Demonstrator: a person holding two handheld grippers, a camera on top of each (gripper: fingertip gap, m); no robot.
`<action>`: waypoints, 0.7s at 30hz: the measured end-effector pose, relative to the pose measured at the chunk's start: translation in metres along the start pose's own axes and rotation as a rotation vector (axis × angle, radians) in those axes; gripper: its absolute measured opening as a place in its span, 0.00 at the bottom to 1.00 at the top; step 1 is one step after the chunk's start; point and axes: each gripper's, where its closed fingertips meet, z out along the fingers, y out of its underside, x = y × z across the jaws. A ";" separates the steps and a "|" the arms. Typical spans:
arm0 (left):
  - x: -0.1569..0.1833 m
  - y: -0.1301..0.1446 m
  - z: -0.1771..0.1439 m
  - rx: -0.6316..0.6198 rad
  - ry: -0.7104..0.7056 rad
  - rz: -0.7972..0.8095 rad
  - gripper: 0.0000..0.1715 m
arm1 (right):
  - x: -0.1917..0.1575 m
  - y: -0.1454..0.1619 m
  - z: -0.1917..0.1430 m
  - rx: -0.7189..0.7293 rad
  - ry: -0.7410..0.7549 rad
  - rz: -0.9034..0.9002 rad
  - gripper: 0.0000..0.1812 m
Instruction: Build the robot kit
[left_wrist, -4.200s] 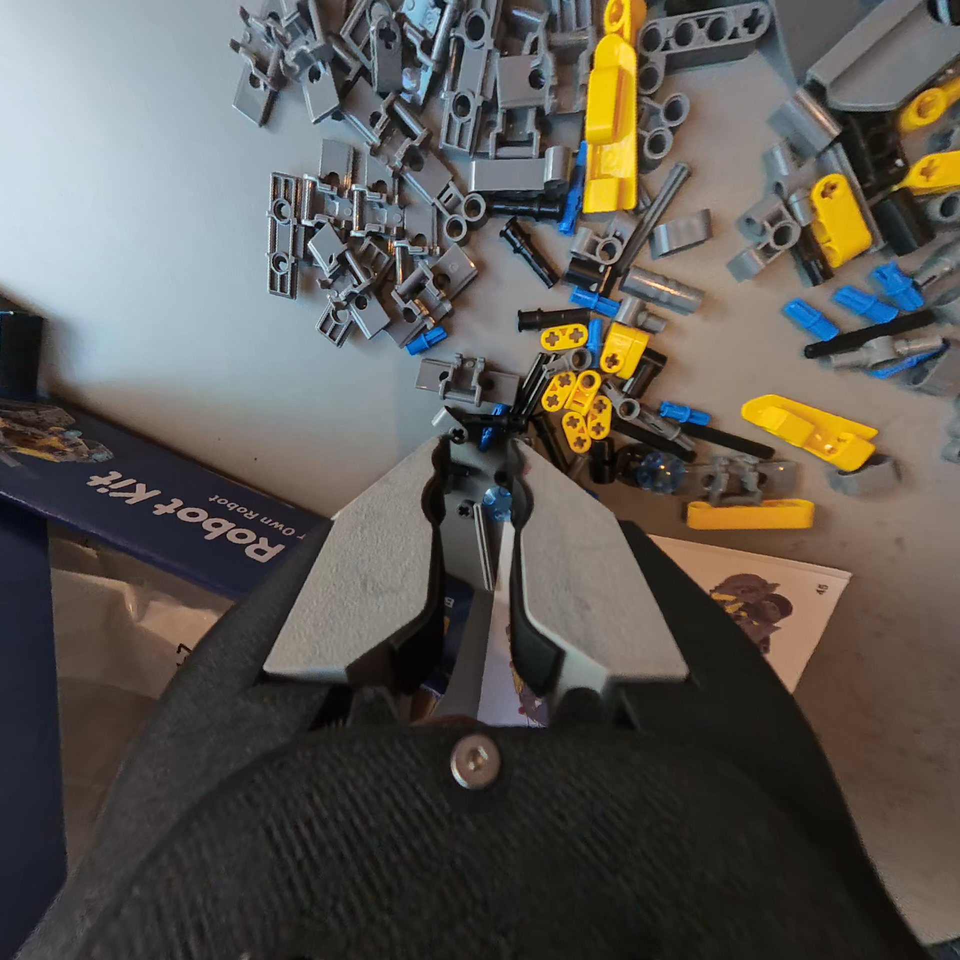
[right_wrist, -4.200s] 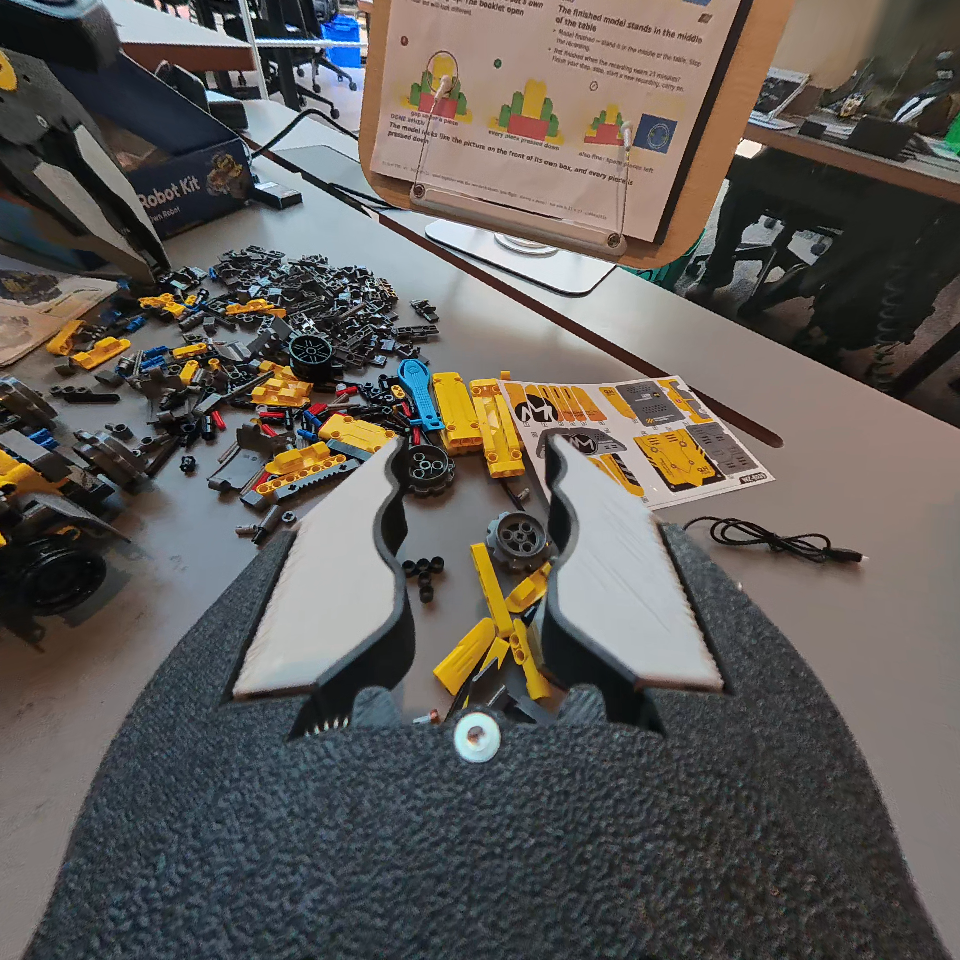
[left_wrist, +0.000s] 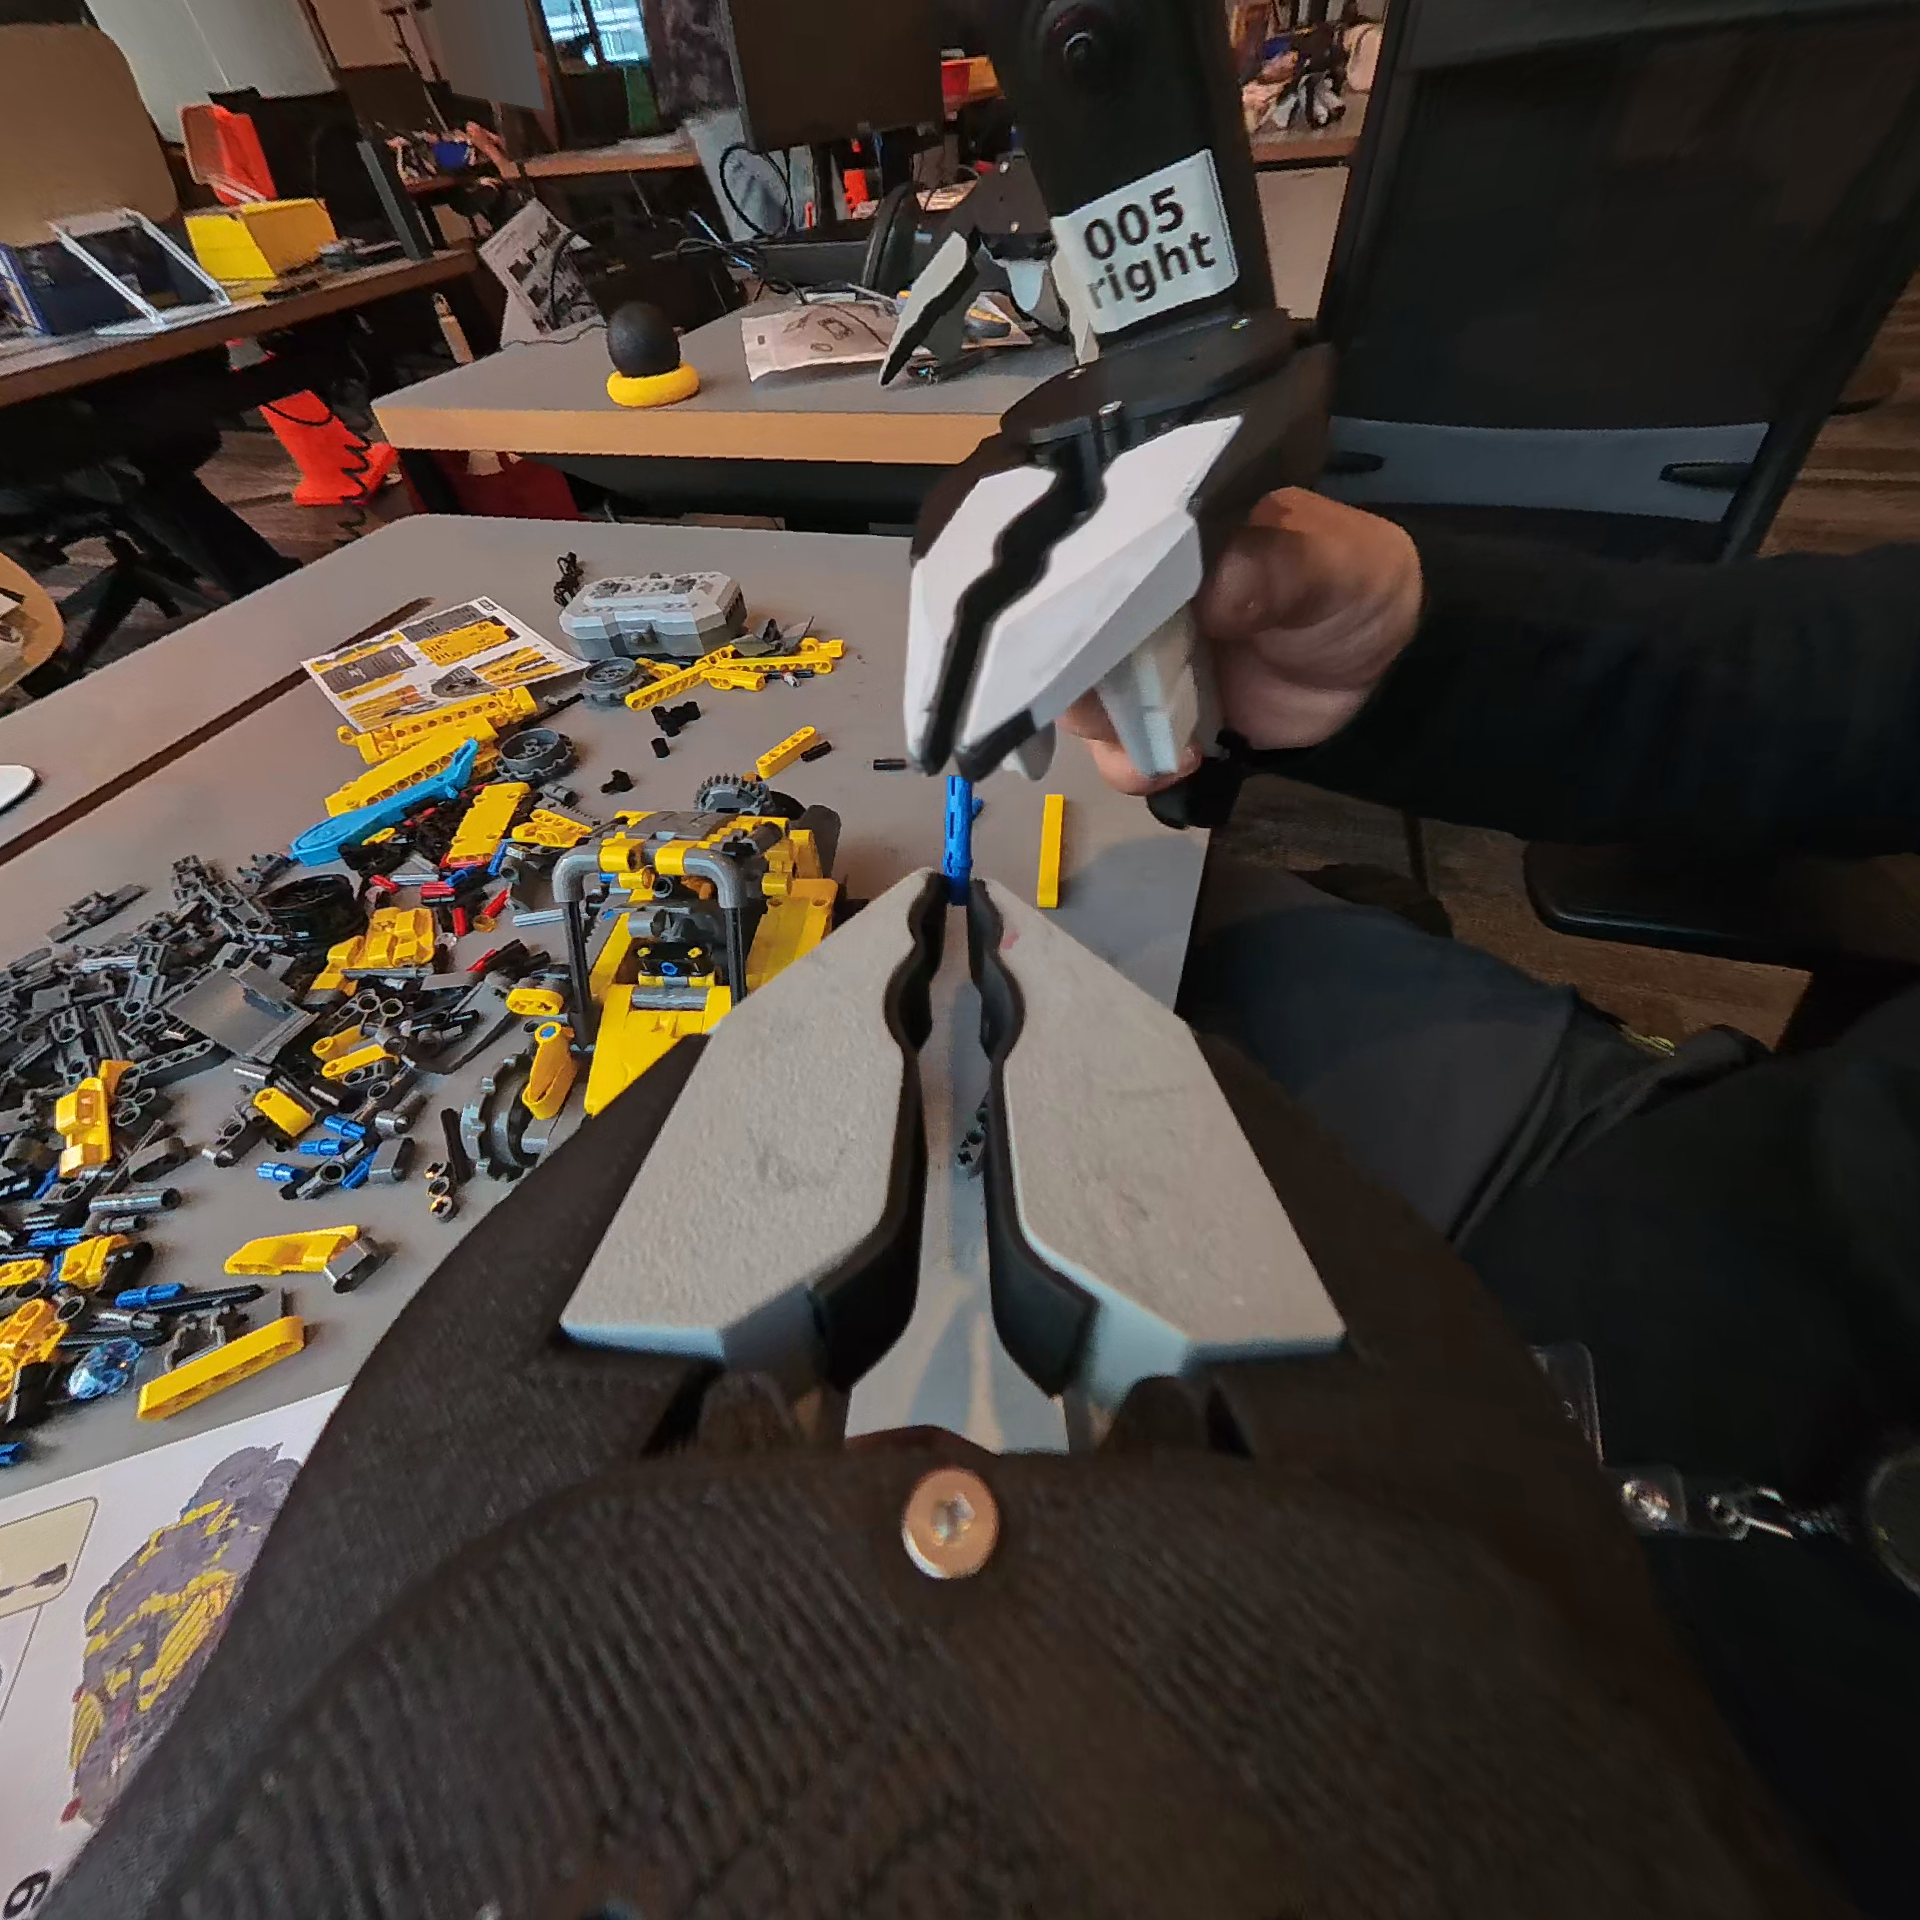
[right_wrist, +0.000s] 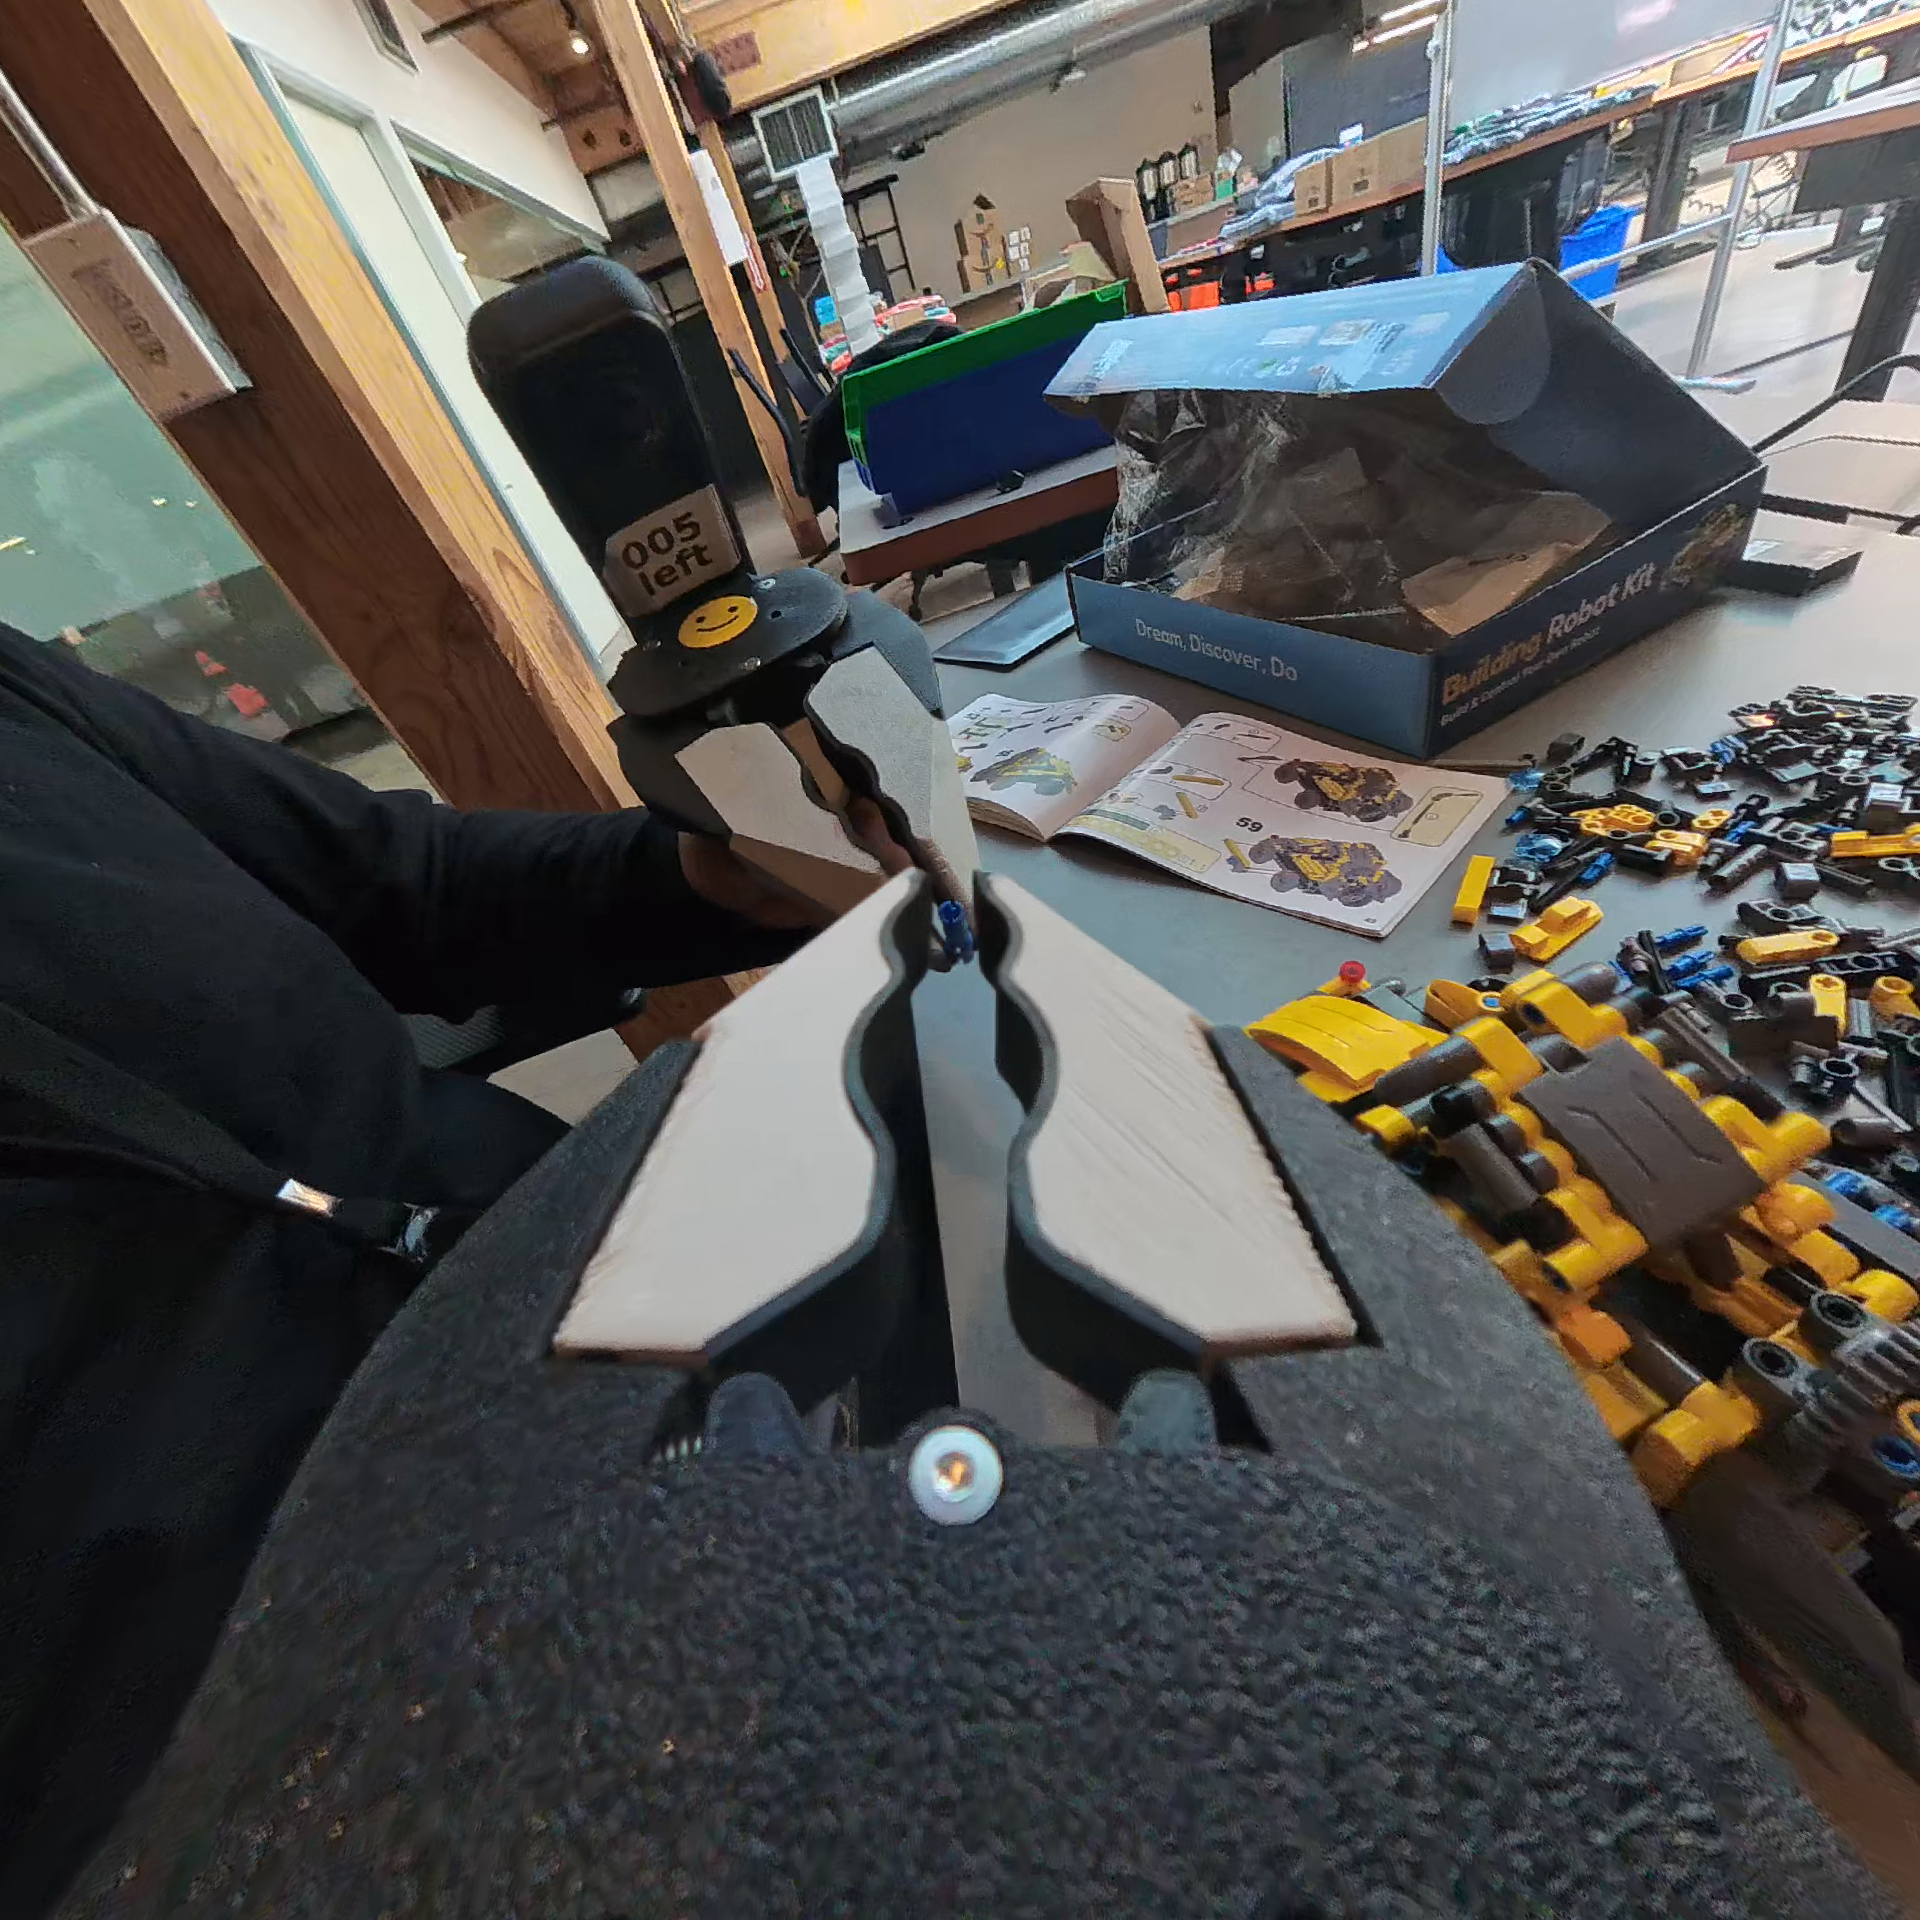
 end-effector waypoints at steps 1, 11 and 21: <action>0.001 0.000 0.000 -0.001 0.002 0.000 0.01 | 0.000 0.000 -0.001 0.001 0.001 -0.003 0.00; 0.001 0.010 0.007 -0.044 -0.006 -0.036 0.01 | 0.004 0.005 -0.006 0.001 0.039 -0.013 0.00; 0.005 0.009 0.009 -0.034 0.008 -0.043 0.01 | 0.002 0.015 -0.003 -0.029 0.028 -0.014 0.08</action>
